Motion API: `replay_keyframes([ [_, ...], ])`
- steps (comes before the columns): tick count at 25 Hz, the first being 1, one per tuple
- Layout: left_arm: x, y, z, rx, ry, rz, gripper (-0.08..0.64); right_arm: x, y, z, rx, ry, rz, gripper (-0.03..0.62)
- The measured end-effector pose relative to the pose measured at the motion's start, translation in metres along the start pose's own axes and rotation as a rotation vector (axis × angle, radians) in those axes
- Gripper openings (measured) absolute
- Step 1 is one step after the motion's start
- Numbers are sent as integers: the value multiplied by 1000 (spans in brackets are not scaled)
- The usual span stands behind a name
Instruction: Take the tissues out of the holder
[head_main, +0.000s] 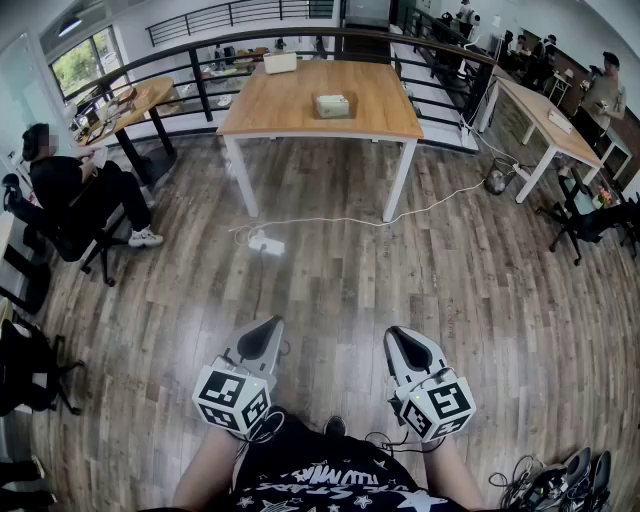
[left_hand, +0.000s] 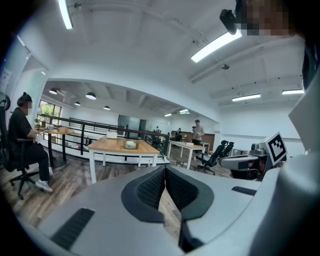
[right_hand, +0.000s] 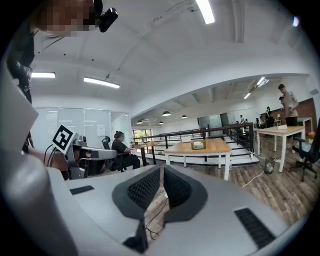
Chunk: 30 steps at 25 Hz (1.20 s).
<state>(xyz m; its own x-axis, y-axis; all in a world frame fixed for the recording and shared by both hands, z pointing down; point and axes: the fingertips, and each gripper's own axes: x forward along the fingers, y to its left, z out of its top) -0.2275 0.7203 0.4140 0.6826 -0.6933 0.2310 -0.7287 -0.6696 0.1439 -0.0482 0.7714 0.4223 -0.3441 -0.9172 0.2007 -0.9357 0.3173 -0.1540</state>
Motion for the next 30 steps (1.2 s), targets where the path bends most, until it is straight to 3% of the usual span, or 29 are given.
replay_keyframes([
  [6, 3, 2, 6, 2, -24, 3, 14, 5, 3, 10, -50, -40, 3, 32],
  [11, 9, -1, 13, 57, -37, 15, 14, 12, 1, 10, -55, -42, 4, 32],
  [18, 18, -7, 19, 78, -28, 19, 14, 13, -6, 11, -92, -44, -9, 32],
  [22, 20, -11, 16, 64, -18, 23, 14, -3, -10, 13, -84, -117, 18, 32],
  [30, 38, -21, 9, 34, -22, 49, 14, -13, -38, 4, -80, -103, -22, 32],
])
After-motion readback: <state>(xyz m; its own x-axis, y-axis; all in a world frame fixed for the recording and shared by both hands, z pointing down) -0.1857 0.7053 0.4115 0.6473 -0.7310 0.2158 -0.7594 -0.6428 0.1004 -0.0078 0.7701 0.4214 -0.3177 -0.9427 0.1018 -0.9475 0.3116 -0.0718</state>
